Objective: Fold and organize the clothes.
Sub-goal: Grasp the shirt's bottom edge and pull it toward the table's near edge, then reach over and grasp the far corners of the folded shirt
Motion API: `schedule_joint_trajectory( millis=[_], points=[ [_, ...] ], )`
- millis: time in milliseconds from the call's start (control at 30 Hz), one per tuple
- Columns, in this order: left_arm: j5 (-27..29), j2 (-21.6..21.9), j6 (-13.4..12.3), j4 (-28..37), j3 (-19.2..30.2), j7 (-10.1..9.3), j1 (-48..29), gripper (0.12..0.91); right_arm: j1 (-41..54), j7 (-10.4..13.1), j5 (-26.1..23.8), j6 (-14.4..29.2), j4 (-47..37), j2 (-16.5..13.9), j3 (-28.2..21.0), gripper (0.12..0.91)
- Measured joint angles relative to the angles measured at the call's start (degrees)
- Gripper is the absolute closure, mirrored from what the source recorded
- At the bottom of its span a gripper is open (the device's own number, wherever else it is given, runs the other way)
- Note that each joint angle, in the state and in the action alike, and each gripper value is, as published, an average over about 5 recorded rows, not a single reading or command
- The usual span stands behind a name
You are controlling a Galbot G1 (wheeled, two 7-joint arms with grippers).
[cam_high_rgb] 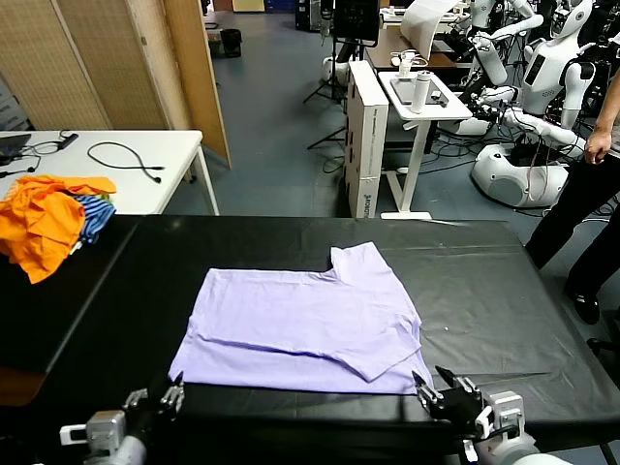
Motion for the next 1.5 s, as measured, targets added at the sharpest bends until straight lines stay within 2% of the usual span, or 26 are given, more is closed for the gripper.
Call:
schedule_joint_trajectory(
  millis=[67,200,367,500,667,833,1067,1233,1500],
  points=[
    [-2.0,0.6,0.0,0.2,-0.3,-0.46,-1.7,0.130,4.4,0.0,2.1,0.0,-2.1,-0.6,-1.1,0.119],
    [-8.9,1.9,-0.1,1.9,0.3,-2.03,-7.5,0.124,15.2,0.1,6.1,0.0,-9.2,-1.4,-4.7,0.118],
    [-18.3,3.8,0.2,6.5,2.2,-2.39,-17.7,0.123,28.5,0.2,7.7,0.0,-19.0,-1.2,-10.5,0.118],
    [-22.3,5.4,0.5,12.7,4.2,-1.69,-26.8,0.123,37.2,-0.2,7.9,0.0,-26.3,-0.7,-15.1,0.118],
    [-22.9,6.7,0.5,22.6,8.1,0.04,-37.5,0.123,44.3,-0.9,6.9,0.0,-34.1,0.2,-19.0,0.118],
    [-21.5,6.1,0.3,32.3,12.9,1.50,-46.7,0.123,49.2,-1.6,5.6,0.0,-40.7,1.5,-21.7,0.118],
    [-19.7,4.8,0.4,43.4,17.1,4.20,-55.3,0.123,53.7,-3.7,4.3,0.0,-47.4,2.9,-24.1,0.118],
    [-19.4,4.7,0.7,46.9,17.8,4.37,-57.1,0.123,55.6,-4.3,3.7,0.0,-50.7,3.8,-25.4,0.118],
    [-19.2,4.6,2.2,46.9,18.7,3.79,-56.5,0.123,56.3,-4.4,3.1,0.0,-52.7,4.2,-26.5,0.118]
  ],
)
